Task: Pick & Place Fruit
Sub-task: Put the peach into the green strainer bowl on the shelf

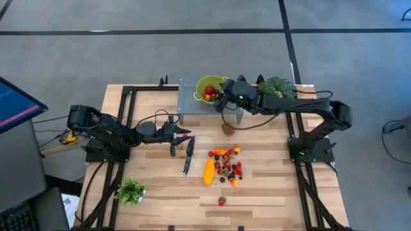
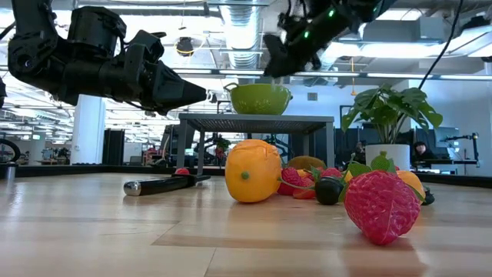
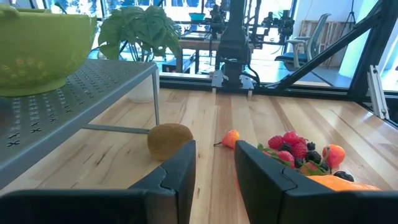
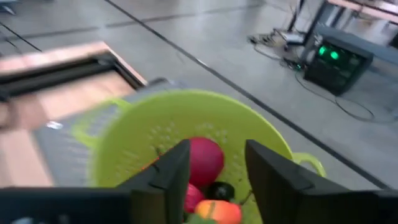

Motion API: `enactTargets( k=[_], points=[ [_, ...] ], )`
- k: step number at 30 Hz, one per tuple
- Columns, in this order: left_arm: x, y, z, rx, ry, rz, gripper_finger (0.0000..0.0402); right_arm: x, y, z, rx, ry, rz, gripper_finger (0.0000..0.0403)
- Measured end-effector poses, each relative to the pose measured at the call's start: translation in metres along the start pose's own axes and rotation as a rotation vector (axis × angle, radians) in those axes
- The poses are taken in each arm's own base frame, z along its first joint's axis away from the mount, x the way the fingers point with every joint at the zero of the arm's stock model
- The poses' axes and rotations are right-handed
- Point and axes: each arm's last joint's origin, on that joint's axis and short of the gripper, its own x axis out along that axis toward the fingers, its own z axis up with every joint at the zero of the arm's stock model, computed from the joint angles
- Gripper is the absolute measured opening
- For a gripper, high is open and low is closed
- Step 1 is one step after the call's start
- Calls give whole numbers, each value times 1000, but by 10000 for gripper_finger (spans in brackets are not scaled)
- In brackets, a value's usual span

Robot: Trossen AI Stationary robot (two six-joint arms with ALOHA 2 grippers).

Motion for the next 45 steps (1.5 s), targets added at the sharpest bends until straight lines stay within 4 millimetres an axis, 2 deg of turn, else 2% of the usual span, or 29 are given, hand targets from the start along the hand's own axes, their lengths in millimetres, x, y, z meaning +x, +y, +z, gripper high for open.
enactTargets(
  k=[5, 9, 15, 21, 27, 30, 35, 45],
  points=[
    [0, 0, 0, 0, 0, -1, 106, -37, 13, 16, -15, -64, 82, 223],
    [0, 0, 0, 0, 0, -3, 106, -68, 31, 10, -48, 9, 175, 252],
    [0, 0, 0, 0, 0, -3, 106, -104, 59, -23, -64, 276, 248, 254],
    [0, 0, 0, 0, 0, -3, 106, -125, 89, -67, -150, 482, 152, 253],
    [0, 0, 0, 0, 0, 2, 106, -138, 122, -102, -191, 511, 201, 253],
    [0, 0, 0, 0, -1, 2, 106, -141, 131, -120, -211, 527, 212, 253],
    [0, 0, 0, 0, -1, 1, 106, -139, 140, -135, -176, 523, 255, 253],
    [0, 0, 0, 0, -1, 0, 106, -139, 129, -167, -67, 604, 186, 253]
  ],
)
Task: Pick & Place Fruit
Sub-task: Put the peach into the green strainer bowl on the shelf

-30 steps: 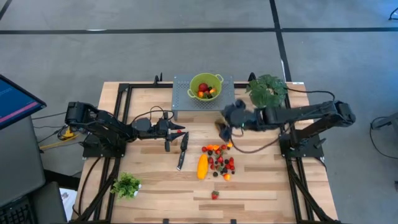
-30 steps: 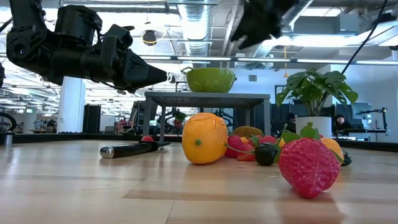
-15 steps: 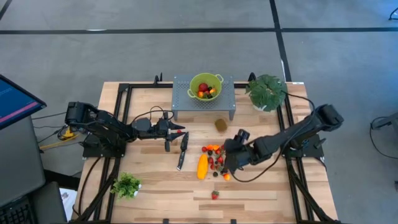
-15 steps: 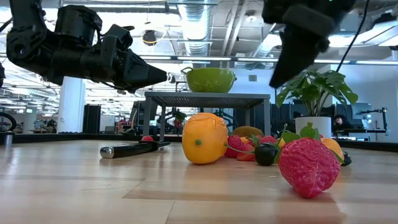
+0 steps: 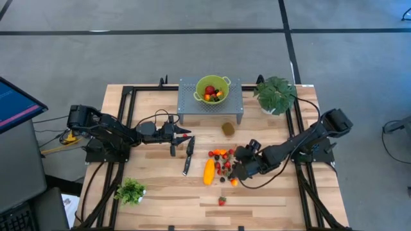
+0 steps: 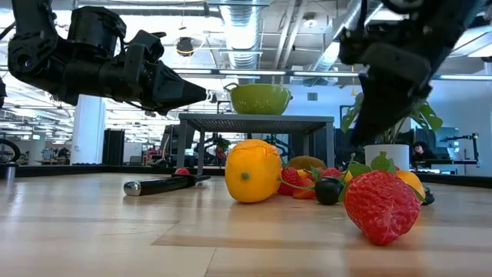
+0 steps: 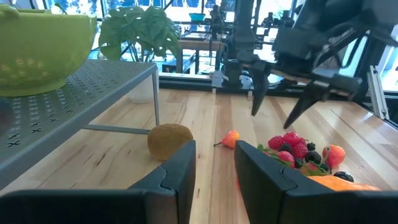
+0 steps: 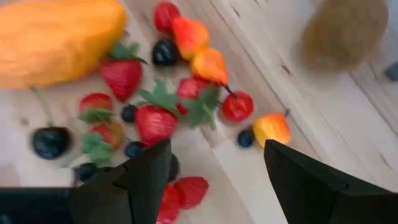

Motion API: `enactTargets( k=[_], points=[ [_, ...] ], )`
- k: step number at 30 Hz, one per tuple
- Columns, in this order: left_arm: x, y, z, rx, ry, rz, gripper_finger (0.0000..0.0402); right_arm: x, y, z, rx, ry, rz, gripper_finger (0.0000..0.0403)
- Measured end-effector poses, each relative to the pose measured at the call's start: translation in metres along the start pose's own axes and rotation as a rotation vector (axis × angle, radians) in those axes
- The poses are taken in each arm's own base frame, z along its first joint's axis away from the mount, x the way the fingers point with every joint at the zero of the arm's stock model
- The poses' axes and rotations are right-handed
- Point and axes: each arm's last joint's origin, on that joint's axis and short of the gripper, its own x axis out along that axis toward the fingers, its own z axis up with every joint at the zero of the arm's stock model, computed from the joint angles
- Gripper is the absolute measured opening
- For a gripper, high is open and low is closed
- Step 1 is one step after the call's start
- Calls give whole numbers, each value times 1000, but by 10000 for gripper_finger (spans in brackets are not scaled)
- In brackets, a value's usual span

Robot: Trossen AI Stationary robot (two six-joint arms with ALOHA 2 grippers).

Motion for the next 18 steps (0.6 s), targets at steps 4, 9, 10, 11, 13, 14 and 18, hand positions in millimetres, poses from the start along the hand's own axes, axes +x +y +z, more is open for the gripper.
enactTargets(
  k=[4, 9, 10, 11, 13, 14, 18],
  points=[
    [0, 0, 0, 0, 0, 0, 106, 12, -8, 0, 5, -17, 0, 253],
    [0, 0, 0, 0, -1, -4, 106, 29, -26, 1, 24, 17, -26, 253],
    [0, 0, 0, 0, -1, -4, 106, 32, -30, 0, 28, 28, -21, 253],
    [0, 0, 0, 0, -1, -4, 106, 36, -33, 0, 30, 31, -19, 253],
    [0, 0, 0, 0, -2, -4, 106, 40, -37, 0, 42, 28, -19, 253],
    [0, 0, 0, 0, -3, -4, 106, 42, -39, 1, 51, 33, -16, 253],
    [0, 0, 0, 0, -3, -3, 106, 50, -46, 3, 62, 39, 18, 253]
  ],
)
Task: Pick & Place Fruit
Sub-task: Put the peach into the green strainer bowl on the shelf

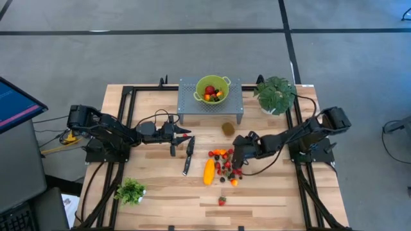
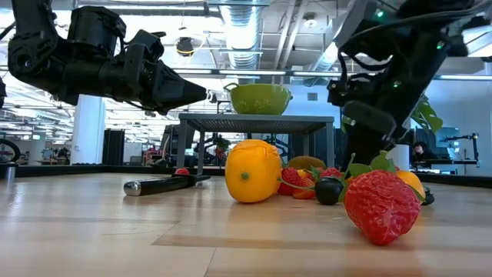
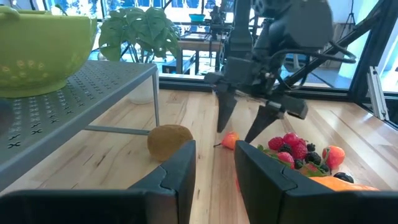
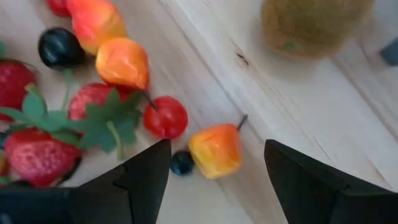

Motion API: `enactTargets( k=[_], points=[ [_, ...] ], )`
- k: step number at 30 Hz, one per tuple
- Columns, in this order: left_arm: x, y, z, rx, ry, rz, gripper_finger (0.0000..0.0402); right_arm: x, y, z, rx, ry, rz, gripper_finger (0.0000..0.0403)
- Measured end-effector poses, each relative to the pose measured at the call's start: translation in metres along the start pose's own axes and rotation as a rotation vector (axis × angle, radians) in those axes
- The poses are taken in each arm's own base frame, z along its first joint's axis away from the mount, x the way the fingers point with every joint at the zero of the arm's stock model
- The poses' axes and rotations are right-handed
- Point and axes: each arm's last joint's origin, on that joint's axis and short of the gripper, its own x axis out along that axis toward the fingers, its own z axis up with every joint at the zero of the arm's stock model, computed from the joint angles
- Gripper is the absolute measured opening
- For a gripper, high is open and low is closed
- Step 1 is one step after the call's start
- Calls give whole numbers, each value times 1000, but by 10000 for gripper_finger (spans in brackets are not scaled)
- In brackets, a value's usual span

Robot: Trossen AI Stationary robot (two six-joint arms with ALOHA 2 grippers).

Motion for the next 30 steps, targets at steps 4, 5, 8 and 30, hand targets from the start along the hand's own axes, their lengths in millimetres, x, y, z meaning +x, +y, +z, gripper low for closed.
enactTargets(
  k=[4, 5, 8, 30],
  points=[
    [0, 0, 0, 0, 1, 0, 106, 8, -7, -2, 12, -11, 45, 253],
    [0, 0, 0, 0, 0, 0, 106, 9, -9, -3, 17, -10, 43, 253],
    [0, 0, 0, 0, 0, 1, 106, 13, -13, -4, 35, -16, 40, 247],
    [0, 0, 0, 0, 1, 3, 106, 16, -17, -7, 54, -6, 83, 117]
  ],
)
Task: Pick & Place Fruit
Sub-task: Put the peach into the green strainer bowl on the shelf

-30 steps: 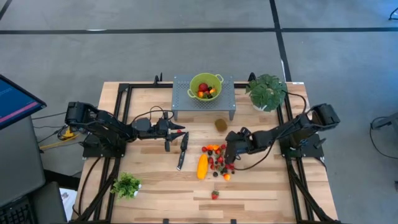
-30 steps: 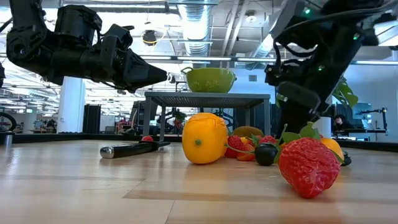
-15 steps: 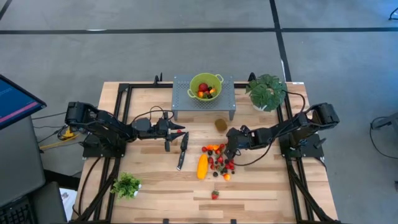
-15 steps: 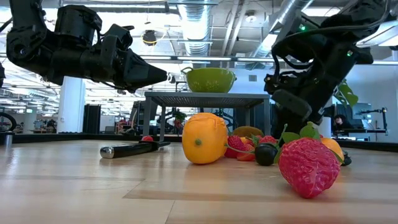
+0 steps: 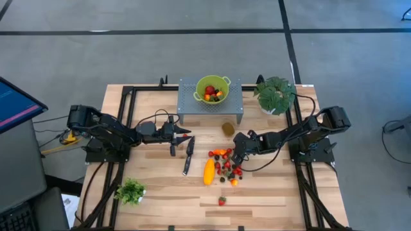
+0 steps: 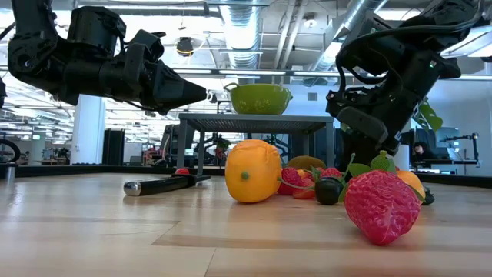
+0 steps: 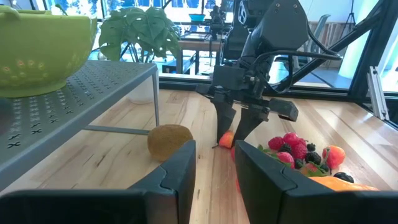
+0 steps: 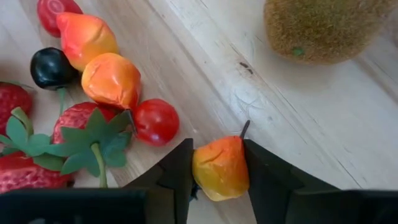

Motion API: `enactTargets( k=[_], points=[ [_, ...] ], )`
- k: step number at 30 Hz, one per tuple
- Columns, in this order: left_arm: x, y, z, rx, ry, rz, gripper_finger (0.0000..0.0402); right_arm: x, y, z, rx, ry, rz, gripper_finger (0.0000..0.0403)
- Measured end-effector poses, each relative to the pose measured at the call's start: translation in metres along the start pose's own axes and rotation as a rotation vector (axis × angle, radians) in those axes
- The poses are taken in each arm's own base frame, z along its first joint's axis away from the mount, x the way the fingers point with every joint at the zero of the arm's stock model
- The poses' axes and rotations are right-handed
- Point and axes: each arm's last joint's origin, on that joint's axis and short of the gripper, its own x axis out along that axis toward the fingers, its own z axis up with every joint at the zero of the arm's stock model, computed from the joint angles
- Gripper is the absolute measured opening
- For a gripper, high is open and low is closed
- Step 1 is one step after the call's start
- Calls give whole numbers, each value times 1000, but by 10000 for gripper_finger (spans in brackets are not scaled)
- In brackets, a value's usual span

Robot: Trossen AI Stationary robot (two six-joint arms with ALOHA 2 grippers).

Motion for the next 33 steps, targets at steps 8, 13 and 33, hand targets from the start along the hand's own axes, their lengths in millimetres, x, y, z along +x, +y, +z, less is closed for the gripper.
enactTargets(
  k=[8, 13, 33],
  points=[
    [0, 0, 0, 0, 0, -4, 106, -4, 0, 1, -24, 2, 11, 121],
    [0, 0, 0, 0, 0, -4, 106, -15, 4, 11, -62, -37, 54, 119],
    [0, 0, 0, 0, 0, 0, 106, -97, 25, 128, -329, -524, 156, 122]
  ],
)
